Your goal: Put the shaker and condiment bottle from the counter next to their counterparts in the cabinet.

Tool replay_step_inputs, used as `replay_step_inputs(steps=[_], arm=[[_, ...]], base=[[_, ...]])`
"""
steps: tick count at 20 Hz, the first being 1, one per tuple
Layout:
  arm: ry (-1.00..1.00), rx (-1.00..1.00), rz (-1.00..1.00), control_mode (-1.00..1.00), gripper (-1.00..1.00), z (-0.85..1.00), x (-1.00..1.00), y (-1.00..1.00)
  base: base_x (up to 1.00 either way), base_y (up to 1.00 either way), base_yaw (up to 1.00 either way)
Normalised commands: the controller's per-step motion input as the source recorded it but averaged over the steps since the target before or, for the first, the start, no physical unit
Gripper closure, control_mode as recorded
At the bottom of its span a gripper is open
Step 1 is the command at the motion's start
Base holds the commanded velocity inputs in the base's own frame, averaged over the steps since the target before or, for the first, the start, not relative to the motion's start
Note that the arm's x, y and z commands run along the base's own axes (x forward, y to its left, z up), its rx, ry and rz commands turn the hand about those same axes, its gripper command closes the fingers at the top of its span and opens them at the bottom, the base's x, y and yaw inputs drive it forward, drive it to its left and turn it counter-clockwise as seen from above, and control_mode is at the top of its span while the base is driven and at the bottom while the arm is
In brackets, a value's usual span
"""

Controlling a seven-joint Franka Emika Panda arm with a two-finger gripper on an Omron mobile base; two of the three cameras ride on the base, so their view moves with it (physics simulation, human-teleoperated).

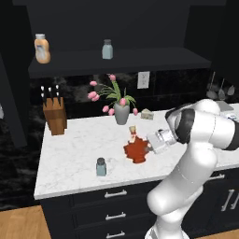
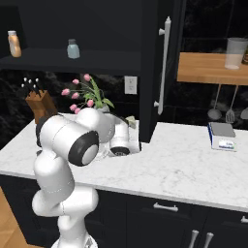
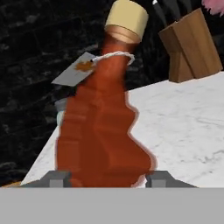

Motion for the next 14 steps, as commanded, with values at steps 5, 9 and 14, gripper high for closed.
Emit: replay_step_inputs(steps=[5,9,14], arm=[[0.01,-0.01,-0.15,-1.0,1.0,0.81,0.0,0.0],[0.0,-0.1,-0.27,-1.0,1.0,1.0,0.0,0.0],[0.02,-0.14,-0.23,-1.0,1.0,1.0,0.0,0.15]], base=[[0.0,0.0,0.0],[0.0,0.0,0.0],[0.0,0.0,0.0]])
